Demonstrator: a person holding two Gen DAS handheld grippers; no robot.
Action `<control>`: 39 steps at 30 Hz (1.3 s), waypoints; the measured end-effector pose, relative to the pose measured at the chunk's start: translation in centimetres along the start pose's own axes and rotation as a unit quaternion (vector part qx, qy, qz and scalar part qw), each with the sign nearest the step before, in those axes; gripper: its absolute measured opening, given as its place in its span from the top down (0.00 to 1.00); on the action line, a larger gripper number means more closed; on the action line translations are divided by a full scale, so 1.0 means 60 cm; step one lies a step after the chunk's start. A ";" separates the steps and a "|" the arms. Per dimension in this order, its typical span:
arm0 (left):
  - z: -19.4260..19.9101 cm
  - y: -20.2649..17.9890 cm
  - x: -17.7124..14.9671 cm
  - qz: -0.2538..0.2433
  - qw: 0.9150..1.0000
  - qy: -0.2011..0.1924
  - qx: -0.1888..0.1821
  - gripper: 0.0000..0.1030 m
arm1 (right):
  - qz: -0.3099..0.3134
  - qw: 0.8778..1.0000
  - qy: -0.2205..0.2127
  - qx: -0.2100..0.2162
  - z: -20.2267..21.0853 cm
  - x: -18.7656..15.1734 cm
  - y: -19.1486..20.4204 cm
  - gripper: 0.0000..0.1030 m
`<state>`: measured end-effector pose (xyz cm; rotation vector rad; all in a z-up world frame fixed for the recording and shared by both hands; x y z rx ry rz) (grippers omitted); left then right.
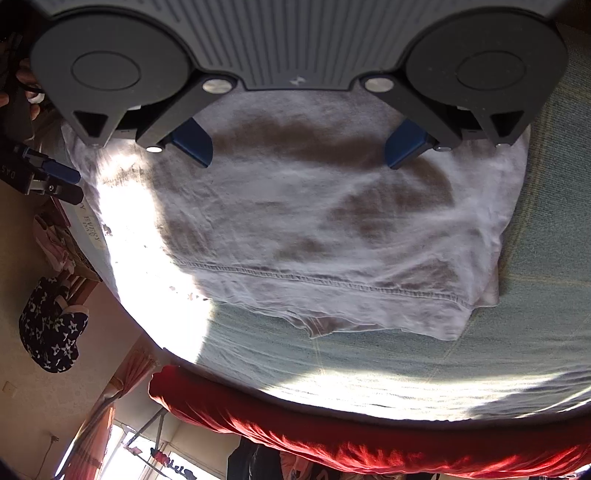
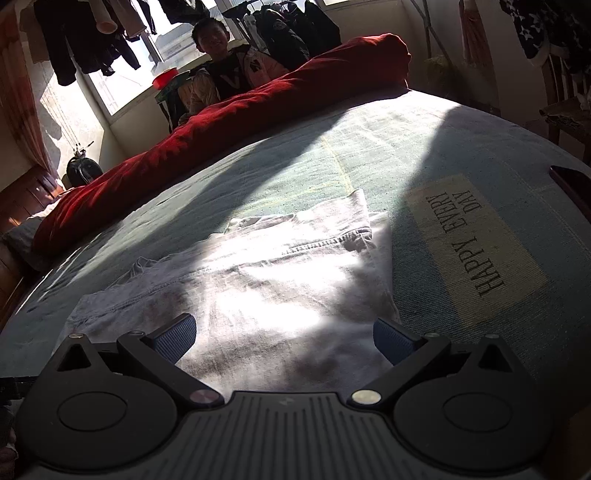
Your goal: Fold clothes
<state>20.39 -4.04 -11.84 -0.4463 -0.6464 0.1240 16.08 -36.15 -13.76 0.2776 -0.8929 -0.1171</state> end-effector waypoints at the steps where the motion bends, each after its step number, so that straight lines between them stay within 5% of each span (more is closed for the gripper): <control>1: 0.003 0.004 0.004 0.005 1.000 -0.004 -0.003 0.03 | 0.002 1.000 0.002 0.003 0.001 -0.001 0.004 0.00; 10: 0.033 0.073 0.080 0.084 0.994 -0.034 -0.066 0.03 | 0.025 0.999 0.021 0.040 0.008 -0.015 0.058 0.00; 17: 0.024 0.163 0.113 0.157 0.984 -0.032 -0.071 0.04 | 0.051 0.997 0.034 0.048 0.011 -0.026 0.093 0.00; 24: -0.011 0.208 0.078 0.259 0.951 0.012 -0.170 0.03 | 0.054 0.997 0.046 0.039 0.004 -0.035 0.101 0.00; 26: -0.018 0.207 0.081 0.260 0.948 0.021 -0.184 0.03 | 0.051 0.997 0.049 0.038 0.001 -0.036 0.104 0.00; 33: -0.070 0.193 0.120 0.228 0.954 0.057 -0.188 0.03 | 0.065 0.995 0.059 0.046 -0.011 -0.039 0.134 0.00; 39: -0.102 0.159 0.131 0.163 0.973 0.069 -0.147 0.01 | 0.079 0.994 0.066 0.047 -0.012 -0.046 0.153 0.00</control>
Point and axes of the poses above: each gripper's, at about its wrist camera, not at the fingertips, and z roughly against the way its jaws point, y to its left, x to its top, the point moved 8 cm from there along -z, roughly the way its jaws point, and after that the axes turned 9 degrees about z, right-handed, at the moved point
